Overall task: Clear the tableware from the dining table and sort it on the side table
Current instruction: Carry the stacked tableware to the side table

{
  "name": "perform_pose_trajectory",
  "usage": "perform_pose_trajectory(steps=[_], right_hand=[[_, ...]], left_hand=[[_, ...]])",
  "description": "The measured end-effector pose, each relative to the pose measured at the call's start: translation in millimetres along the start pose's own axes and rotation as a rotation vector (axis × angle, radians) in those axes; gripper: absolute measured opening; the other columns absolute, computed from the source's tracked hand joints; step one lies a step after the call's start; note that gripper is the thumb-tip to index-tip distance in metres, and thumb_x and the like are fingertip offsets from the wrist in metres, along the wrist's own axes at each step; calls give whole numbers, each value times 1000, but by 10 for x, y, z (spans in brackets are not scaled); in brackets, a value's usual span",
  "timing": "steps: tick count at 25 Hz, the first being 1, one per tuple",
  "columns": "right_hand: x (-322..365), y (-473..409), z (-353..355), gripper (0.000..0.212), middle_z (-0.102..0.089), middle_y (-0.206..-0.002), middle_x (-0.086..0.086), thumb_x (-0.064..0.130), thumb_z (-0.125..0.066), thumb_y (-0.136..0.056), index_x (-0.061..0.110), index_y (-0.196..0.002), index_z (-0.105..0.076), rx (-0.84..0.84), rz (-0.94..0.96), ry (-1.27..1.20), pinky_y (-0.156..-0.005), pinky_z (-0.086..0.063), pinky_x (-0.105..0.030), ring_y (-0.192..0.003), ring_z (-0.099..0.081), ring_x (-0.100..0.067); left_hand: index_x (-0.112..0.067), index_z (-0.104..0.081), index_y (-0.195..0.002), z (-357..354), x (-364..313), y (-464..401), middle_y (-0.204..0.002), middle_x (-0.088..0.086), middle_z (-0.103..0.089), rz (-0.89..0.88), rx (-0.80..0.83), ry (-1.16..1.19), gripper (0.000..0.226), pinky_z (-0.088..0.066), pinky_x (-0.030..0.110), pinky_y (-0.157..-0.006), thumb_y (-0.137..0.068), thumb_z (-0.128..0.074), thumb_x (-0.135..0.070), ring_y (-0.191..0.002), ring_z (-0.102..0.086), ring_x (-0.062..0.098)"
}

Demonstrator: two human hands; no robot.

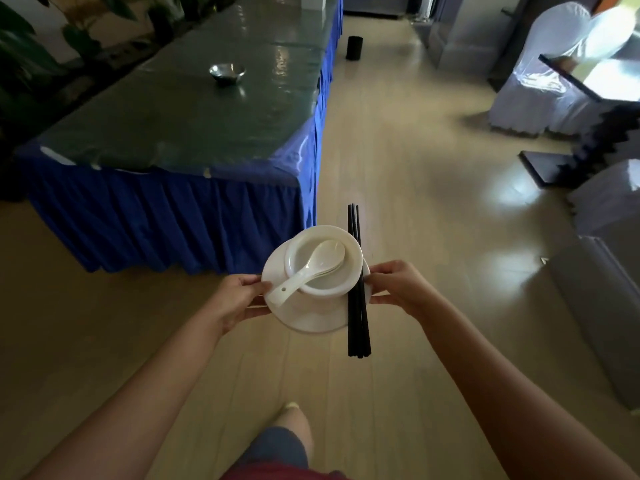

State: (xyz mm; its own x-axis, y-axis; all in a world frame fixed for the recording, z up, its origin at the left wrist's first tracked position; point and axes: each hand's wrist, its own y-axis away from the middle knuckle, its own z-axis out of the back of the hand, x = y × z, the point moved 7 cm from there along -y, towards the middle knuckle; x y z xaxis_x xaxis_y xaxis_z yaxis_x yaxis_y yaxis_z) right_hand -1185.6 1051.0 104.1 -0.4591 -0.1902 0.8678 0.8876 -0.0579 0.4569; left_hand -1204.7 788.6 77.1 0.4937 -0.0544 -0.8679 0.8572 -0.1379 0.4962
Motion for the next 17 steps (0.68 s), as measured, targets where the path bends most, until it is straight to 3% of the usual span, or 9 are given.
perform_pose_trajectory(steps=[5,9,17], right_hand=[[417,-1161,662,23,-60,-78,-15,-1,-55,-83,-14,-99,-63,-29,1,-5,-61,-58,-25,-66,-61,-18],[904,-2102,1170,22,-62,-76,-14,-1,-56,-82,-12,-98,-64,-58,-2,-33,-57,-57,-22,-64,-62,-17],[1783,-3837,1871,23,-62,-82,-19,-1,-55,-82,-14,-100,-62,-23,11,-35,-61,-58,-24,-67,-62,-19]], left_hand=[[0,-67,-100,-434,-656,-1208,-83,11,-73,-26,25,-20,17,-56,23,-53,-89,-55,-4,-67,-71,15],[1,-67,-100,-720,-1316,-2206,-86,16,-72,-55,38,-12,17,-59,32,-65,-89,-56,-5,-73,-70,23],[-7,-68,-85,-1044,-2386,-3933,-62,-1,-73,-63,11,-22,15,-58,24,-55,-88,-54,-2,-59,-68,13]])
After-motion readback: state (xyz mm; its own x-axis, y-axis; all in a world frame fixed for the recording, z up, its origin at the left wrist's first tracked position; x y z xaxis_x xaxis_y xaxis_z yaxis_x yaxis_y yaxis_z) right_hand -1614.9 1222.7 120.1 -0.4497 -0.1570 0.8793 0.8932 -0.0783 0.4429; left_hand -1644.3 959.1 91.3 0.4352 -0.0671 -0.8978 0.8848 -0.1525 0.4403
